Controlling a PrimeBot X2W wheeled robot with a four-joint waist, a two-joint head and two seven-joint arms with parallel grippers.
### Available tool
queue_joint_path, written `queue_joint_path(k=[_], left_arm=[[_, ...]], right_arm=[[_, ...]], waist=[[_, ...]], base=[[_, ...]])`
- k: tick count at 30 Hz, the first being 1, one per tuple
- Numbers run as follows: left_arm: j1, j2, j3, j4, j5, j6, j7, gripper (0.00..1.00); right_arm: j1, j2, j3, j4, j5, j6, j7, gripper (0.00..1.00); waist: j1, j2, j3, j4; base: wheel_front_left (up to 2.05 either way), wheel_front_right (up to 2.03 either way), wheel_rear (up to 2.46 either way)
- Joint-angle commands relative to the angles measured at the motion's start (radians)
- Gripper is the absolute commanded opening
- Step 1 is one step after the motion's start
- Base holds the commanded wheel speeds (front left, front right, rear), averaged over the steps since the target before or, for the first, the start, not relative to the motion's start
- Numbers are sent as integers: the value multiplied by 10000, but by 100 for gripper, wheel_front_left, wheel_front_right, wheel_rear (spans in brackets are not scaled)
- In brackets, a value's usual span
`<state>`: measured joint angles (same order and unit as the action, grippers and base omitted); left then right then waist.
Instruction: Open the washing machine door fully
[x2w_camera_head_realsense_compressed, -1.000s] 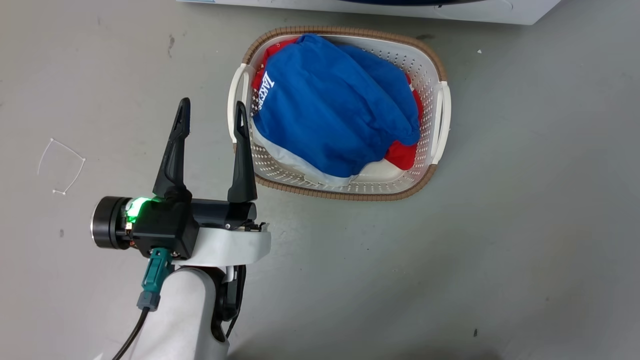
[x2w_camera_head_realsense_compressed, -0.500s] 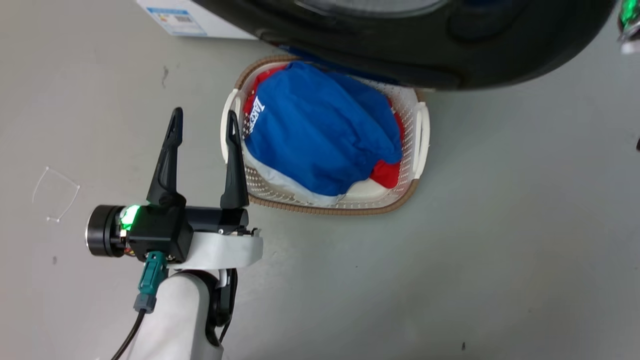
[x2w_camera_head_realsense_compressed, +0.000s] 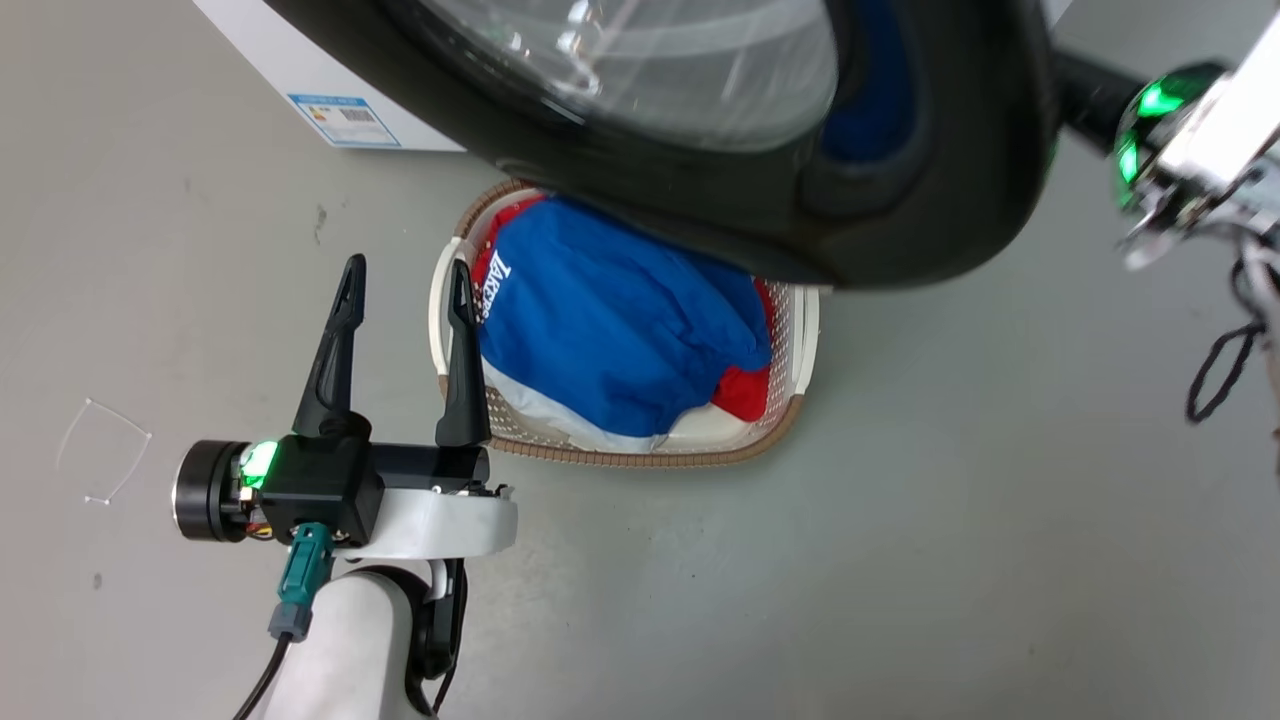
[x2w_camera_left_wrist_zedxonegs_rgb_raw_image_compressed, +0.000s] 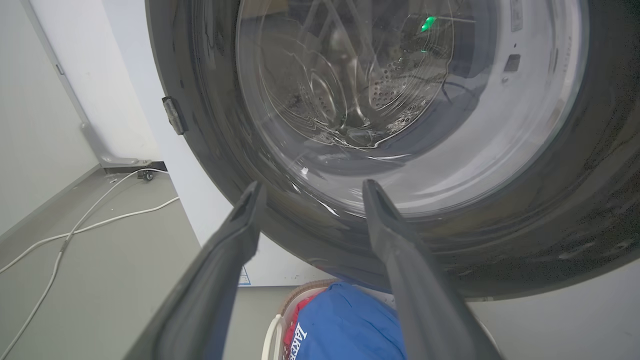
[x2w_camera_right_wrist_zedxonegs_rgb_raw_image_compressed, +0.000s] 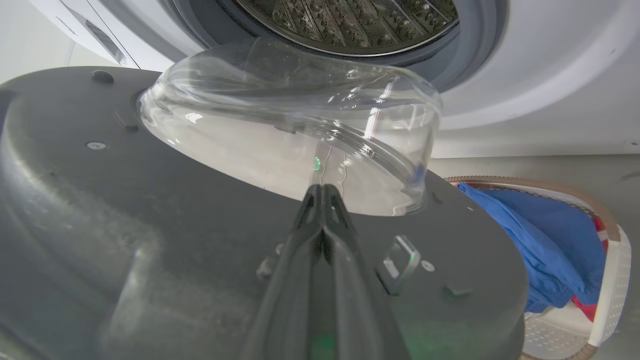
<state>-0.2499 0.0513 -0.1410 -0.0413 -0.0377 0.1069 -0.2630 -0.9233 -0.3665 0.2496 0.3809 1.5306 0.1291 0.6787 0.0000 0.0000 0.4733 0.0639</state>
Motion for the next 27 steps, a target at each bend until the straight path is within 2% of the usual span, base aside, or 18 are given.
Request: queue_joint_path(k=[1,16,27], left_arm=[[143,-16,43,22,63,-11,-28,100],[792,-16,19,214,130,-65,-28,100],[1314,-14,-25,352,54,-10,-28,100]], right_arm=[[320,174,150,-141,97,29,105,0],[2486,522,864,-1148,452,29,622,0],[3986,1093,1376,-1977,670,29,783,0]], waist=[[0,0,-147,-7],[0,0,-1388,26],[0,0,-2140,79]], base=[[0,0,0],[0,0,0],[0,0,0]])
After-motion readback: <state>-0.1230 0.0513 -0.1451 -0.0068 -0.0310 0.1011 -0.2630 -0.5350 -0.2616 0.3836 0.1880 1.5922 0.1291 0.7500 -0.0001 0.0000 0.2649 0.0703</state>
